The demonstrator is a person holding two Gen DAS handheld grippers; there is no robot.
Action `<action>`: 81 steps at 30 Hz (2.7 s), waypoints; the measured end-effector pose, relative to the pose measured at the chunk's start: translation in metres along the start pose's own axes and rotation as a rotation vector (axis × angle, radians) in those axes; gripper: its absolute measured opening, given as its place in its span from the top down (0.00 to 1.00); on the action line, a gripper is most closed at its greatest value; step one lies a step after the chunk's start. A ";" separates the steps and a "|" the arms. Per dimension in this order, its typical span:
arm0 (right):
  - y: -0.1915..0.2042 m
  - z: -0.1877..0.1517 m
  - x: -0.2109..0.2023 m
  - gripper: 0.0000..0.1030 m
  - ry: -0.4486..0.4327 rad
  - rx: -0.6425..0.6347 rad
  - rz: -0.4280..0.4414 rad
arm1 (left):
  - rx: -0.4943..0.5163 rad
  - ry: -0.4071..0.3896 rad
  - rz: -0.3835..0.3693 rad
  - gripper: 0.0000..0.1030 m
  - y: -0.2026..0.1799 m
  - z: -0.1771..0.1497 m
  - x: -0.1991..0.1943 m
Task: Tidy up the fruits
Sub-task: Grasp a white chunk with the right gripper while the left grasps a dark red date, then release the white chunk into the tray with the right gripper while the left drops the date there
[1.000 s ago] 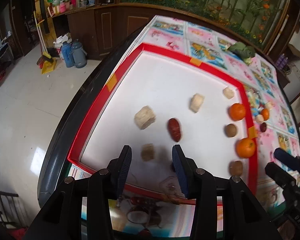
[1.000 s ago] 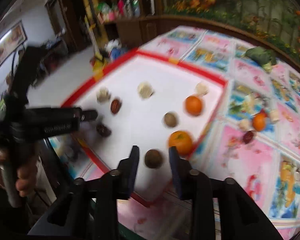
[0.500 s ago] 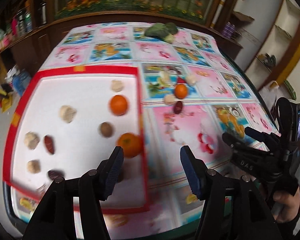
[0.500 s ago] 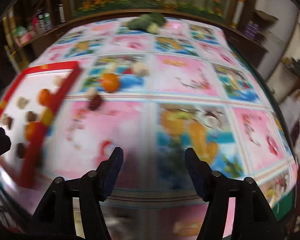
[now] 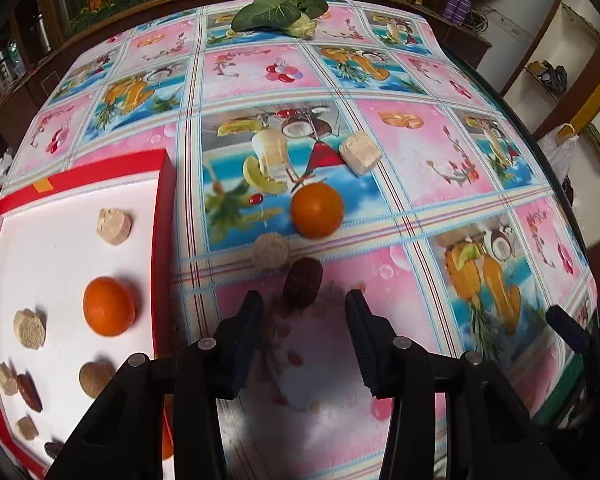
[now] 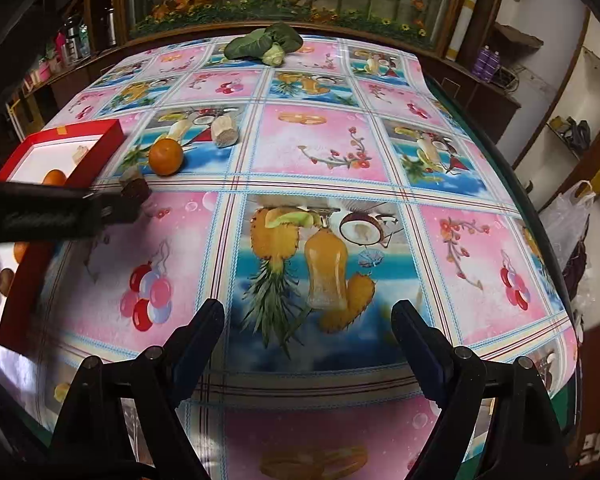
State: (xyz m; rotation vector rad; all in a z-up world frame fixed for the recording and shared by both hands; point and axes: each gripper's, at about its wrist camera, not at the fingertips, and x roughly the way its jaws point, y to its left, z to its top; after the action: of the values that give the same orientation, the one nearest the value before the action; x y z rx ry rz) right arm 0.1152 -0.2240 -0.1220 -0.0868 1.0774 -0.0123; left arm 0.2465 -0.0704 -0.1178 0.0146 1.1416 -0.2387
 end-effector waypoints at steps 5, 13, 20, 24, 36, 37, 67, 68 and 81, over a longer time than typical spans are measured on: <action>-0.002 -0.001 -0.001 0.15 -0.003 0.008 0.013 | 0.004 0.010 0.068 0.77 -0.007 0.001 0.009; -0.001 0.001 -0.006 0.15 -0.016 0.010 0.011 | 0.003 0.029 -0.021 0.82 0.002 -0.030 -0.016; 0.007 0.015 -0.001 0.15 -0.013 0.023 0.101 | -0.136 -0.037 -0.148 0.81 0.048 -0.072 -0.074; 0.022 0.038 0.003 0.16 -0.026 -0.011 0.109 | -0.181 -0.098 -0.144 0.81 0.073 -0.086 -0.101; 0.063 0.128 0.051 0.39 -0.066 -0.207 0.042 | -0.284 -0.128 -0.169 0.81 0.130 -0.107 -0.112; 0.064 0.133 0.057 0.43 -0.057 -0.207 0.058 | -0.289 -0.129 -0.169 0.81 0.132 -0.108 -0.113; 0.121 0.079 -0.037 0.76 -0.171 -0.237 0.287 | -0.422 -0.223 0.021 0.81 0.184 -0.124 -0.161; 0.128 0.080 -0.038 0.76 -0.172 -0.243 0.304 | -0.431 -0.223 0.026 0.81 0.188 -0.126 -0.163; 0.215 0.089 -0.018 0.76 -0.092 -0.357 0.440 | -0.364 -0.161 0.047 0.81 0.219 -0.092 -0.132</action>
State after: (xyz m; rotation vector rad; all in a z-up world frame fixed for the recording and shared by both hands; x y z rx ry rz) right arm 0.1785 -0.0035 -0.0811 -0.1687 0.9787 0.5761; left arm 0.1550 0.1794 -0.0610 -0.2944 1.0089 0.0123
